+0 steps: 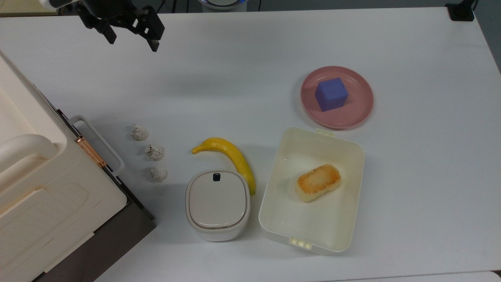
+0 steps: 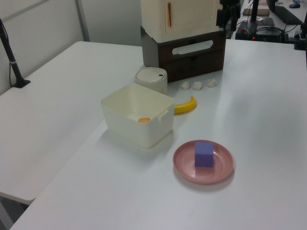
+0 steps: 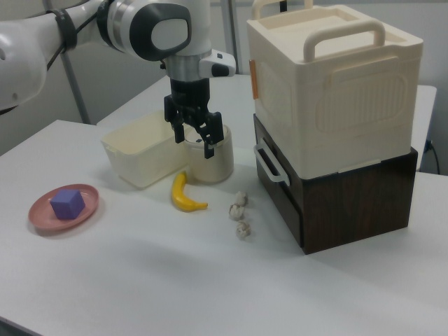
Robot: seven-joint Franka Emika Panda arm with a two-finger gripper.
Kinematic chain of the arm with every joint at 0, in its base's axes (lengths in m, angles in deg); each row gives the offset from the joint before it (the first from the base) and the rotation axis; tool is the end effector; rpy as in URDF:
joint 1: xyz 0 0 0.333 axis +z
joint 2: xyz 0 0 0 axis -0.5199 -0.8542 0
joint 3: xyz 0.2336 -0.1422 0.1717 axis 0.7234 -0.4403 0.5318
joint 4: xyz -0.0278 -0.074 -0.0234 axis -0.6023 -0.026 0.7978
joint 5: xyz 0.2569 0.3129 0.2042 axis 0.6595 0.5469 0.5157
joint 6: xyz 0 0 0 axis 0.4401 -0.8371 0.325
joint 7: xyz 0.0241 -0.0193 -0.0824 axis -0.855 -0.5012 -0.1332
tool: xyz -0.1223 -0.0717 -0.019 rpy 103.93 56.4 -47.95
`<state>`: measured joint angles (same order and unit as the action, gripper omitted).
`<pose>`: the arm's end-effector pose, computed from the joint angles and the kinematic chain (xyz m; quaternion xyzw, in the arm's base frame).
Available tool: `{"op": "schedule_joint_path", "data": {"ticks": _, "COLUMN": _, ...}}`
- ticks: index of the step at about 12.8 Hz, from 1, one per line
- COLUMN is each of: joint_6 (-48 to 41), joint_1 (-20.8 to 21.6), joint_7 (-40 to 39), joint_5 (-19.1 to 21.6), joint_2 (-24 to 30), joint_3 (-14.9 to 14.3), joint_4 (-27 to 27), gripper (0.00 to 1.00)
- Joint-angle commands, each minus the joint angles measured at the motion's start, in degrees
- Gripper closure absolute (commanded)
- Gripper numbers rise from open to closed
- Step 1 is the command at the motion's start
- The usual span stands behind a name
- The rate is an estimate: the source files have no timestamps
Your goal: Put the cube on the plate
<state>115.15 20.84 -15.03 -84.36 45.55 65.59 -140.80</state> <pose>0.6588 -0.1630 0.5359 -0.9915 0.1220 0.0262 0.0364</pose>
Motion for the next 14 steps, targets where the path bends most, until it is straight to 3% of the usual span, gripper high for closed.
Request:
{"op": "schedule_joint_path", "data": {"ticks": 1, "joint_6": -1.3, "joint_1": 0.2, "joint_7": -2.7, "joint_5": -0.7, "joint_2": 0.7, "joint_3": 0.2, "joint_4": 1.3, "gripper": 0.00}}
{"op": "schedule_joint_path", "data": {"ticks": 14, "joint_6": -1.3, "joint_1": 0.1, "joint_7": -5.0, "joint_5": 0.1, "joint_2": 0.4, "joint_3": 0.2, "joint_4": 0.7, "gripper": 0.00}}
